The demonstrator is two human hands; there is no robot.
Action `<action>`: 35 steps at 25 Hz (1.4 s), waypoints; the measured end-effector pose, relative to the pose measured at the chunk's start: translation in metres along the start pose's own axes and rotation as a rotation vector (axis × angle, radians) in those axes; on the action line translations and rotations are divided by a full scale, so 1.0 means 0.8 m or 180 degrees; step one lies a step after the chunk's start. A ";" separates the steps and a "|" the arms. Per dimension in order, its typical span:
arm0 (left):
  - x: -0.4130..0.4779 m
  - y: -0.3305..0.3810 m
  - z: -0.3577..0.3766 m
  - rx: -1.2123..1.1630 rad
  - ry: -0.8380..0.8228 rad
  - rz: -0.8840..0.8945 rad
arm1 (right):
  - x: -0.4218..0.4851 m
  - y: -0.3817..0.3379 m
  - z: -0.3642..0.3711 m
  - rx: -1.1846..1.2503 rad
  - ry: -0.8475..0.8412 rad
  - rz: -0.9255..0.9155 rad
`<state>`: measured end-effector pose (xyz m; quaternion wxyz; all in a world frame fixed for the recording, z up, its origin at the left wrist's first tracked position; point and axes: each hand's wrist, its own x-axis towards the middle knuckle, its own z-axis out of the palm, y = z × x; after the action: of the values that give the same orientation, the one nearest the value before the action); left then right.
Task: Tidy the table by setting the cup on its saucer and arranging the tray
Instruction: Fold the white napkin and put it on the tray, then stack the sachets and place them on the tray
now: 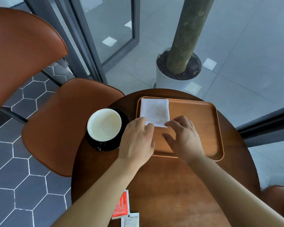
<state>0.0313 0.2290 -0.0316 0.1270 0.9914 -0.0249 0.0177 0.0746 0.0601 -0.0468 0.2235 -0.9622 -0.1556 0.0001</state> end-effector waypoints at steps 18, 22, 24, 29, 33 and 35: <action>-0.312 0.001 0.046 -0.0344 -0.0081 -0.0313 | -0.323 0.048 -0.050 -0.0029 -0.0242 0.0407; -0.355 0.002 0.080 -0.0055 -0.0404 -0.0343 | -0.393 0.094 -0.040 -0.0466 -0.0792 0.0979; -0.362 0.012 0.091 0.0096 -0.0443 -0.0247 | -0.419 0.088 -0.024 -0.0653 -0.0904 0.0761; -0.361 0.043 0.108 0.0308 -0.0476 -0.0093 | -0.423 0.024 0.031 -0.0921 -0.0899 0.0130; -0.346 0.052 0.108 0.0405 -0.0521 -0.0076 | -0.373 0.004 0.050 -0.0906 -0.0732 0.0167; -0.335 0.063 0.107 0.0350 -0.0553 0.0017 | -0.350 0.008 0.047 -0.0813 -0.0696 0.0001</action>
<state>-0.2362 0.1704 -0.1127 0.0697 0.9946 -0.0374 -0.0667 -0.1923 -0.0128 -0.1027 0.0812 -0.9770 -0.1776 0.0851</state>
